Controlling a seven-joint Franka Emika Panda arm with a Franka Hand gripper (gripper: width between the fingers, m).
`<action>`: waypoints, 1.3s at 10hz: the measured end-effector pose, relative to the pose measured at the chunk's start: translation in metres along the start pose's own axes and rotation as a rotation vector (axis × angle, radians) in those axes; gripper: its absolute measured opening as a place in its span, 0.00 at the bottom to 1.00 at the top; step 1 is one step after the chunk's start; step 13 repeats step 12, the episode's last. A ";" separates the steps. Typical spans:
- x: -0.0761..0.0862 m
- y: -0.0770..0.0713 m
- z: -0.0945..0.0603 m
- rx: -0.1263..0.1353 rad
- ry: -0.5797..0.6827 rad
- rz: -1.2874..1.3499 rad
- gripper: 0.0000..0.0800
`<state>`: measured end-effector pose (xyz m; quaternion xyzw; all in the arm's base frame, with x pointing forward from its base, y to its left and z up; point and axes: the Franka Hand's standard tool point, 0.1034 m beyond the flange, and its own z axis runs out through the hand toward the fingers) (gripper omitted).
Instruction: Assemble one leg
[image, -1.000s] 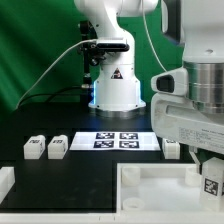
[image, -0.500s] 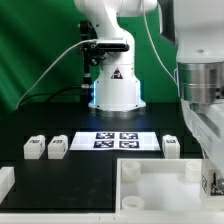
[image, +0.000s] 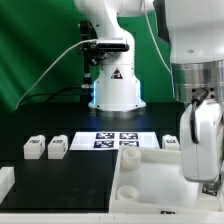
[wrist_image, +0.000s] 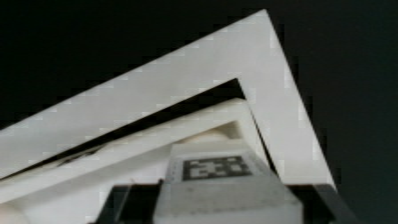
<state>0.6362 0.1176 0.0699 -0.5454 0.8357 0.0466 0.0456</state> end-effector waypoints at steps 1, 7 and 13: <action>0.001 0.000 0.000 0.003 0.004 -0.028 0.37; -0.005 0.016 -0.018 0.011 -0.028 -0.058 0.81; -0.004 0.019 -0.018 0.006 -0.027 -0.060 0.81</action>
Offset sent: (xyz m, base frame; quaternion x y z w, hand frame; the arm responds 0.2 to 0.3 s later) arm 0.0000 0.0000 0.0000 0.0000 0.0000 0.0000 1.0000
